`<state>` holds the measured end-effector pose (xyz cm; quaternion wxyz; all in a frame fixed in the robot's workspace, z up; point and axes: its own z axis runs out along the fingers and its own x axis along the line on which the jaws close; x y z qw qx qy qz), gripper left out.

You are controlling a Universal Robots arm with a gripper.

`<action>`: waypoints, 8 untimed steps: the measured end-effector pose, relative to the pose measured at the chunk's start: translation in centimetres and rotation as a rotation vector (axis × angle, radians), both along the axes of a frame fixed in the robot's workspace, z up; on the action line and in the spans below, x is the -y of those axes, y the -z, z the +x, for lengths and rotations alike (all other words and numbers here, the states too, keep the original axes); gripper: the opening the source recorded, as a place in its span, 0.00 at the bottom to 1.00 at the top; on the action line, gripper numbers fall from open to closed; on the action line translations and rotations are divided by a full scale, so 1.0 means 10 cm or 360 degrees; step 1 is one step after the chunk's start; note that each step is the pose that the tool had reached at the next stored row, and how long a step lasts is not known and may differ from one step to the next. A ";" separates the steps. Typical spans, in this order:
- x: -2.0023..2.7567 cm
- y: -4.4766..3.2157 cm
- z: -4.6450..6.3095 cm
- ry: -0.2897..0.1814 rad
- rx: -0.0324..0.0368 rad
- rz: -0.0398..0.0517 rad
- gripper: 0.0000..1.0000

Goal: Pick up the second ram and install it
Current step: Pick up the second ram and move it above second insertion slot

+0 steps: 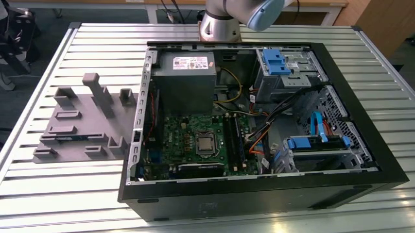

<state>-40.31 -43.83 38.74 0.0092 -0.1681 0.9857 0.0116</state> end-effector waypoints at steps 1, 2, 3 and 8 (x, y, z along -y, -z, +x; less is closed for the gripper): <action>0.000 0.001 0.00 -0.0021 0.0000 0.0000 0.11; 0.000 0.002 0.00 -0.0042 0.0000 0.0000 0.11; 0.000 0.003 0.00 -0.0063 0.0000 0.0000 0.11; 0.000 0.006 0.00 -0.0164 0.0000 -0.0002 0.11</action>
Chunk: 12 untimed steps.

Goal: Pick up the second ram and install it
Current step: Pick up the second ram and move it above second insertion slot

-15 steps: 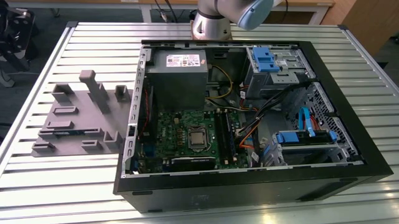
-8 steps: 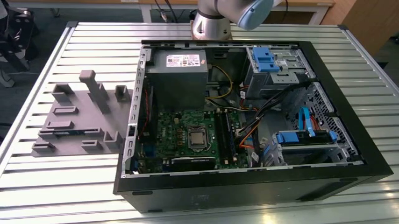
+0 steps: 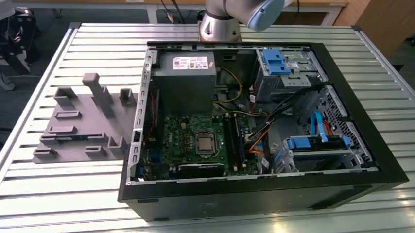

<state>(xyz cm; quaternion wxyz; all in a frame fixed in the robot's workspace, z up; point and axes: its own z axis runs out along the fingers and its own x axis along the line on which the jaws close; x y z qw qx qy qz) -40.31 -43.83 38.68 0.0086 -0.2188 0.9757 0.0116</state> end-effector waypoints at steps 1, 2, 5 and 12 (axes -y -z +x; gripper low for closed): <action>0.000 0.001 0.00 -0.0020 0.0000 0.0000 0.11; 0.000 0.001 0.00 -0.0041 0.0000 0.0000 0.11; 0.000 0.004 0.00 -0.0101 0.0000 -0.0001 0.11; 0.000 0.008 0.00 -0.0240 0.0000 -0.0004 0.11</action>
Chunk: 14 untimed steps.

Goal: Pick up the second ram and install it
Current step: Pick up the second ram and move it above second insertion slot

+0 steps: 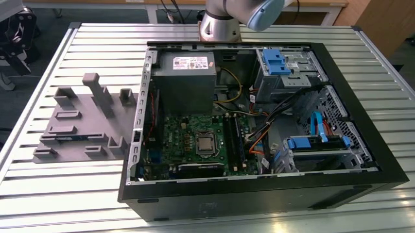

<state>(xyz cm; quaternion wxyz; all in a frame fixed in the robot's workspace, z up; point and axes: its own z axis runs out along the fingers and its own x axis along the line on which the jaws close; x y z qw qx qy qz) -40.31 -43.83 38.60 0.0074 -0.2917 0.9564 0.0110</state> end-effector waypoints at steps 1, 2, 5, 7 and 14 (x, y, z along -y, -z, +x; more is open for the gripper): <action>0.000 0.001 0.00 -0.0019 0.0000 0.0000 0.11; 0.000 0.001 0.00 -0.0039 0.0000 -0.0001 0.11; 0.000 0.003 0.00 -0.0099 0.0000 -0.0002 0.11; 0.000 0.004 0.00 -0.0138 0.0000 -0.0003 0.11; 0.000 0.009 0.00 -0.0275 0.0000 -0.0006 0.11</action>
